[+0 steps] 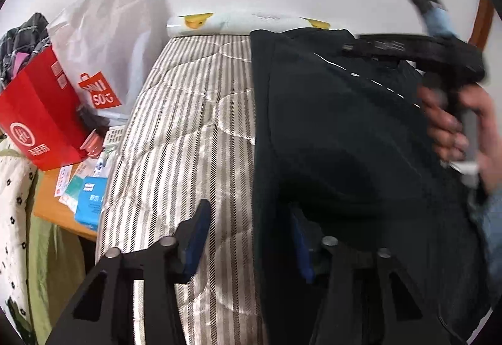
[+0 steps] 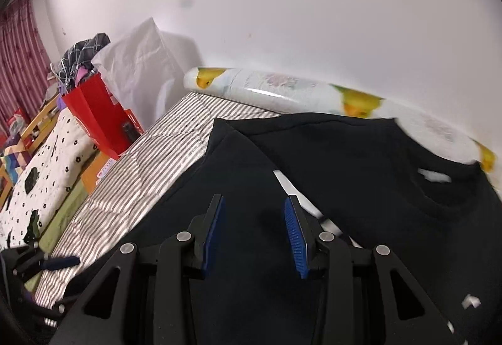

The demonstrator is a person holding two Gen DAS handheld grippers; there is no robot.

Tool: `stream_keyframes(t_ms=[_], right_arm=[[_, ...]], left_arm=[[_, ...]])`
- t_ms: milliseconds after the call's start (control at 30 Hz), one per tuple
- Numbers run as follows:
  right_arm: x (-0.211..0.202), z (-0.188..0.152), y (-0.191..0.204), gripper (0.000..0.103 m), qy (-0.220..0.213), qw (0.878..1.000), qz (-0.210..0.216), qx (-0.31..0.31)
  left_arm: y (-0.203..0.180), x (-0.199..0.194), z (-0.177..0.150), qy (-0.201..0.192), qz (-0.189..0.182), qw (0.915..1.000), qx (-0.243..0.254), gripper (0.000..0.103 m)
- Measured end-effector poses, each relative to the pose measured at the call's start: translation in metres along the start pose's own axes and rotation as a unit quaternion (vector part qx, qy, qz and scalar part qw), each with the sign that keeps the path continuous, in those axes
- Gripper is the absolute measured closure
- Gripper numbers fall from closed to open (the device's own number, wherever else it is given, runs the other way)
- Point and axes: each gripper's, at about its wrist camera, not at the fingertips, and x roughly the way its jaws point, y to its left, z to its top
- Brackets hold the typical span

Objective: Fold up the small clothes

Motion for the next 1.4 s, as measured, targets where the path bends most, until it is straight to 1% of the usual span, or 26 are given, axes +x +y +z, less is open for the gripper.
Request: stream_keyframes(t_ms=[67,133,200,233,267,300,367,400,433,467,500,567,667,800,933,1067,1100,1167,1200,1267,1300,1333,1400], right_arm=[[0.018,0.01,0.001,0.064,0.007,1.0,0.001,-0.001],[0.029,0.017,0.0,0.064,0.007,1.0,0.0,0.001],[0.041,0.023,-0.001,0.064,0.008,1.0,0.01,0.007],[0.046,0.025,-0.002,0.064,0.009,1.0,0.016,0.011],[0.051,0.028,-0.002,0.064,0.01,1.0,0.019,0.014],[0.058,0.032,-0.001,0.064,0.013,0.999,0.025,0.017],[0.067,0.038,0.002,0.064,0.015,0.999,0.034,0.017],[0.072,0.04,0.005,0.064,0.017,0.999,0.038,0.015],[0.075,0.042,0.007,0.077,0.021,0.999,0.041,0.013],[0.08,0.045,0.01,0.094,0.026,0.998,0.05,0.008],[0.082,0.047,0.013,0.096,0.029,0.998,0.056,0.001],[0.082,0.049,0.022,0.096,0.018,0.999,0.047,-0.017],[0.085,0.054,0.031,0.096,0.008,0.998,0.051,-0.027],[0.104,0.06,0.038,0.096,0.018,0.998,0.05,-0.028],[0.112,0.06,0.041,0.096,0.019,0.999,0.041,-0.03],[0.107,0.06,0.039,0.09,0.022,0.999,0.037,-0.024],[0.101,0.059,0.038,0.088,0.022,0.999,0.04,-0.019],[0.085,0.057,0.034,0.086,0.018,0.999,0.039,-0.011],[0.072,0.054,0.03,0.084,0.012,0.999,0.036,-0.006],[0.05,0.047,0.022,0.074,0.005,0.999,0.031,0.001],[0.036,0.043,0.017,0.064,0.002,1.0,0.022,0.008],[0.021,0.038,0.01,0.057,-0.003,1.0,0.014,0.015],[-0.014,0.023,-0.004,0.053,-0.018,1.0,0.002,0.025]], left_arm=[[0.002,0.003,0.0,0.003,-0.008,1.0,-0.002,0.064],[0.004,0.004,0.001,0.007,-0.018,0.9998,-0.005,0.071],[0.007,0.005,0.001,0.008,-0.035,0.9993,-0.01,0.077],[0.007,0.005,0.001,0.008,-0.042,0.9991,-0.008,0.084],[0.008,0.006,0.001,0.008,-0.043,0.999,-0.006,0.087],[0.009,0.006,0.001,0.008,-0.043,0.999,-0.005,0.087],[0.012,0.008,0.0,0.009,-0.052,0.9986,-0.007,0.092],[0.016,0.01,0.0,0.012,-0.06,0.9981,-0.013,0.093],[0.02,0.012,-0.001,0.014,-0.067,0.9974,-0.022,0.094],[0.022,0.012,-0.001,0.014,-0.074,0.9968,-0.027,0.095],[0.024,0.013,-0.001,0.013,-0.079,0.9963,-0.03,0.095],[0.026,0.012,-0.003,0.009,-0.079,0.9964,-0.028,0.096],[0.031,0.013,-0.005,0.012,-0.08,0.9961,-0.034,0.095],[0.037,0.015,-0.006,0.016,-0.089,0.9949,-0.045,0.095],[0.036,0.015,-0.006,0.017,-0.085,0.9955,-0.04,0.095],[0.034,0.015,-0.005,0.018,-0.077,0.996,-0.041,0.092],[0.034,0.015,-0.005,0.019,-0.074,0.9962,-0.042,0.091],[0.033,0.013,-0.006,0.021,-0.066,0.9965,-0.047,0.085],[0.033,0.011,-0.007,0.023,-0.061,0.9967,-0.049,0.084],[0.032,0.007,-0.008,0.027,-0.053,0.9967,-0.055,0.08],[0.032,0.004,-0.009,0.028,-0.05,0.9967,-0.057,0.08],[0.031,0.0,-0.011,0.027,-0.046,0.9968,-0.06,0.08],[0.026,-0.012,-0.013,0.021,-0.036,0.9973,-0.06,0.079]])
